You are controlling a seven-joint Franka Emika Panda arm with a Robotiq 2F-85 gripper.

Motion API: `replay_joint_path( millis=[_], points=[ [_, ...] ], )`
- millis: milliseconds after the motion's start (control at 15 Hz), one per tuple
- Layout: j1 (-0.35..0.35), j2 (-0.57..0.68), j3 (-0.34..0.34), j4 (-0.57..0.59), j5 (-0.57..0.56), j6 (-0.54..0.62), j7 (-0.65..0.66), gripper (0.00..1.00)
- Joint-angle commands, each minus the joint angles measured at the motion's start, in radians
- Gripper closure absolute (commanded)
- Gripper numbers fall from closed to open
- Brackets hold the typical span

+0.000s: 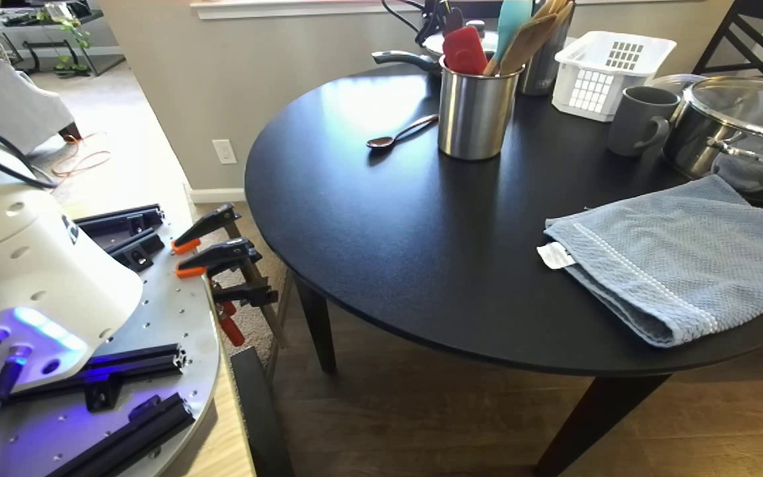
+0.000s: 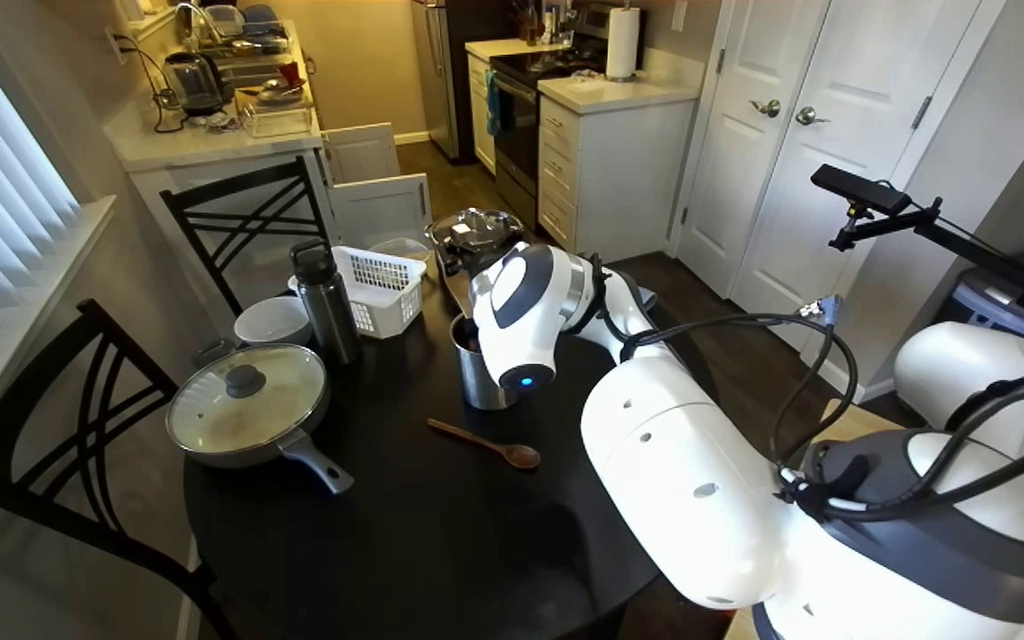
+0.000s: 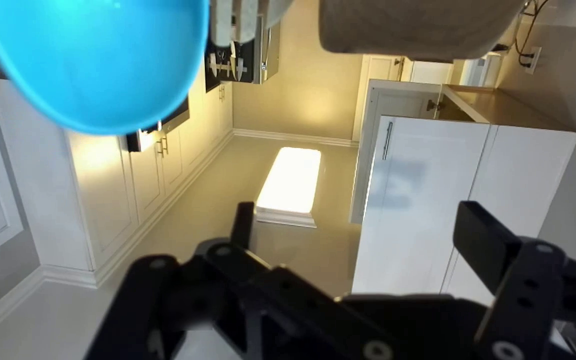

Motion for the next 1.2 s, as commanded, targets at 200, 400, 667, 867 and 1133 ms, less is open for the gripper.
replay_joint_path(
  millis=[200,400,667,867,1133],
  points=[
    [0.137,0.172,-0.071,-0.141,-0.004,0.103,-0.038,0.00],
    [0.187,0.275,-0.104,-0.180,-0.013,0.170,-0.068,0.00],
    [0.246,0.368,-0.126,-0.211,-0.031,0.279,-0.072,0.00],
    [0.286,0.438,-0.116,-0.223,-0.047,0.348,-0.069,0.00],
    [0.339,0.530,-0.073,-0.241,-0.119,0.394,-0.073,0.00]
  ],
)
